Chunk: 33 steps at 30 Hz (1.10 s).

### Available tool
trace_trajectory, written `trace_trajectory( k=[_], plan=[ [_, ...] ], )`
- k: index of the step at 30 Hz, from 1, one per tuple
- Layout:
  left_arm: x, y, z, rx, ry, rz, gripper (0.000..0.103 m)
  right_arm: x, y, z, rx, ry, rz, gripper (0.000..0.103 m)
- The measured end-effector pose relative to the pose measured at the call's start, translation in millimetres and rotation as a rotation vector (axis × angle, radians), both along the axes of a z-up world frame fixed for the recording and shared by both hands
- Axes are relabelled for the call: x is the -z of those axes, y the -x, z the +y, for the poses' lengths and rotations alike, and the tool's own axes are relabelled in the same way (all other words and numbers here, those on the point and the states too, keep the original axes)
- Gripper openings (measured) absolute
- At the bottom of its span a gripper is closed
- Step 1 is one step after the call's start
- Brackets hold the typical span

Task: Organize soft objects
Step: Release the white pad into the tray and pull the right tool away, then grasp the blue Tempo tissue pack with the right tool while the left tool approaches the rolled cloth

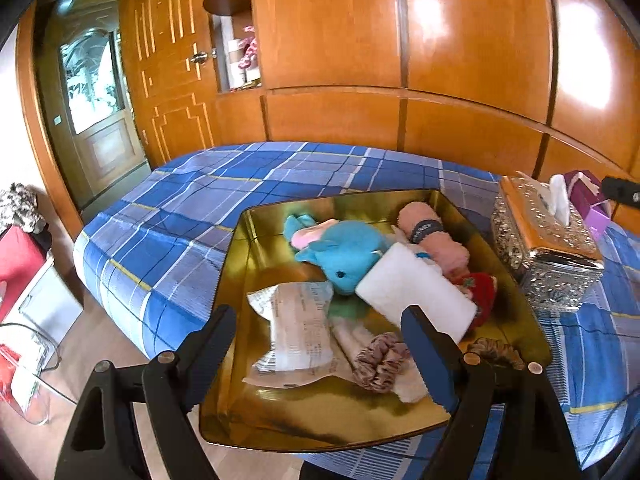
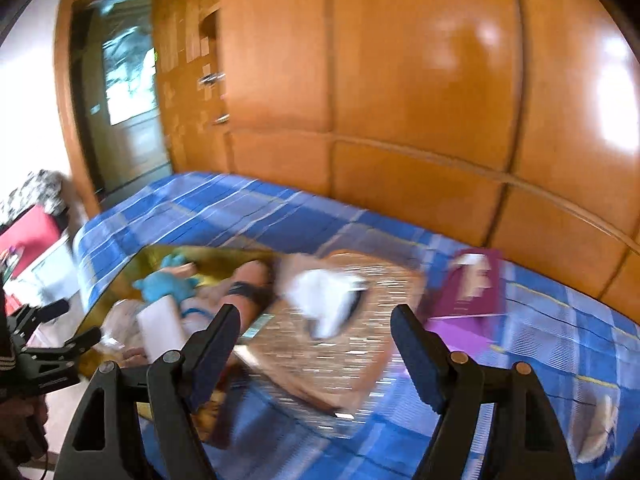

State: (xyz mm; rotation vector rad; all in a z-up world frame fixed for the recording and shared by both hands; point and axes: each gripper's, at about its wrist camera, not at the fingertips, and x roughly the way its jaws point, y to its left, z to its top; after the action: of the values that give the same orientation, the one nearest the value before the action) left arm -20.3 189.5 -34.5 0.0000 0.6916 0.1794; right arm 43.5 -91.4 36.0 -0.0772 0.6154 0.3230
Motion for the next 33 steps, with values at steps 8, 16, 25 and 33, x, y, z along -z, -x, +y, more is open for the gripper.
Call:
trace_trajectory(
  k=[8, 16, 25, 33],
  plan=[
    [-25.7, 3.3, -34.4, 0.114, -0.018, -0.053, 0.085, -5.9, -3.8, -111.3, 0.260, -0.039, 0.018, 0.079],
    [-69.0, -2.3, -112.6, 0.414, -0.032, -0.133, 0.085, 7.2, 7.0, -265.4, 0.580, -0.140, 0.152, 0.079],
    [-76.3, -19.5, -238.4, 0.778, -0.051, -0.096, 0.085, 48.2, 36.5, -414.4, 0.826, -0.188, 0.384, 0.079],
    [-55.7, -30.4, -330.3, 0.948, -0.084, 0.001, 0.085, 94.6, 24.1, -460.5, 0.914, -0.173, 0.569, 0.076]
  ],
)
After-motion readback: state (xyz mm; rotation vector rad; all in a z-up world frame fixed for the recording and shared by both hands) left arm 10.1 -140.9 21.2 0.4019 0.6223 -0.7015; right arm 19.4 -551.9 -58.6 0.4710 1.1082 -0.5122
